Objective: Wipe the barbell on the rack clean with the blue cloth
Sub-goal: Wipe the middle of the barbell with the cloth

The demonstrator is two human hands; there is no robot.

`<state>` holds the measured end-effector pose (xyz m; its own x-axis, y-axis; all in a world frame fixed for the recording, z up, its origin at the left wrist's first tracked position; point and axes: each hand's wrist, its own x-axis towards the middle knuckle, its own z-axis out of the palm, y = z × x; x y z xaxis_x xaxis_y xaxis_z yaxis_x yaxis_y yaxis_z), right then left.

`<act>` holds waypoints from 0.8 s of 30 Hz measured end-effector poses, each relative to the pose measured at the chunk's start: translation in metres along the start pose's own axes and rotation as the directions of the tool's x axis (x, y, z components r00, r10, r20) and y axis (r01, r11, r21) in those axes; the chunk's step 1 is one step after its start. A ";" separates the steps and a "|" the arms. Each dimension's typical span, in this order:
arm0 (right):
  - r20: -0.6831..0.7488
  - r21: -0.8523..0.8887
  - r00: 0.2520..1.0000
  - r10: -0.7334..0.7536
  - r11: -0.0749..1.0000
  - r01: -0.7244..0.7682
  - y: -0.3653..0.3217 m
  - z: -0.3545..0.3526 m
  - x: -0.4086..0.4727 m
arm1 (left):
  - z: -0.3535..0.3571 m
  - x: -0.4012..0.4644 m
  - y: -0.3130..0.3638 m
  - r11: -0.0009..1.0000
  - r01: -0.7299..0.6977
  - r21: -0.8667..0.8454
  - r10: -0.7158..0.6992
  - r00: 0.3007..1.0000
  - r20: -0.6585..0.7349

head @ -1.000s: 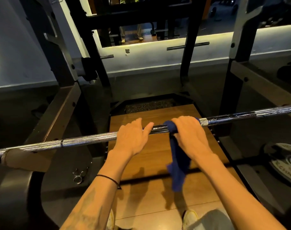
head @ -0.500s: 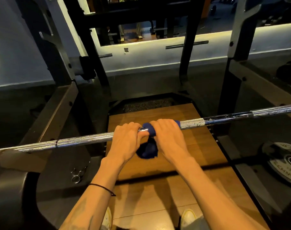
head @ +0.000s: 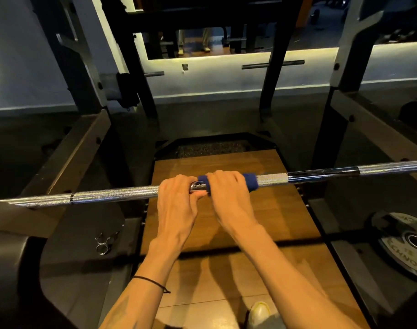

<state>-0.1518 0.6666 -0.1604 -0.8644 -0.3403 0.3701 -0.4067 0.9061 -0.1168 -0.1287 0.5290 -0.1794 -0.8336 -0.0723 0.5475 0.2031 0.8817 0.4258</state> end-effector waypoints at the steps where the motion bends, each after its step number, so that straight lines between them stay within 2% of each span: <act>1: 0.013 0.007 0.999 -0.031 1.000 0.031 -0.002 0.002 0.000 | 0.000 -0.001 0.002 1.000 0.011 -0.005 -0.011 1.000 -0.013; 5: -0.033 -0.038 0.996 -0.078 0.996 0.077 0.031 0.002 -0.002 | -0.003 -0.002 0.006 1.000 0.020 -0.016 -0.020 0.999 -0.033; 7: -0.061 -0.078 0.997 -0.041 0.996 0.036 0.062 -0.002 -0.009 | -0.004 0.000 0.005 0.999 0.030 0.012 -0.030 0.999 0.010; 10: -0.033 -0.039 0.998 0.055 0.998 -0.056 0.093 -0.012 -0.019 | -0.005 0.003 0.003 0.997 0.046 0.064 -0.050 0.997 0.059; 15: 0.022 -0.100 0.990 0.137 0.986 -0.135 0.070 -0.012 -0.013 | -0.002 0.002 0.008 0.994 0.081 0.070 -0.085 0.995 0.057; 17: 0.051 -0.106 0.994 0.093 0.990 -0.087 0.048 -0.009 -0.009 | -0.003 0.000 0.010 0.993 0.087 0.078 -0.091 0.995 0.050; 21: 0.046 -0.093 0.994 -0.100 0.990 0.104 -0.004 -0.002 0.002 | -0.006 0.001 0.014 0.997 0.052 0.051 -0.051 0.999 -0.003; 24: 0.063 -0.066 0.990 -0.125 0.989 0.129 0.005 0.001 0.010 | -0.006 0.007 0.009 0.997 0.034 0.072 -0.035 0.999 0.016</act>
<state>-0.1625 0.6681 -0.1583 -0.8240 -0.4658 0.3227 -0.4943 0.8693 -0.0074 -0.1295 0.5335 -0.1678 -0.8485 -0.0954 0.5205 0.1378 0.9099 0.3913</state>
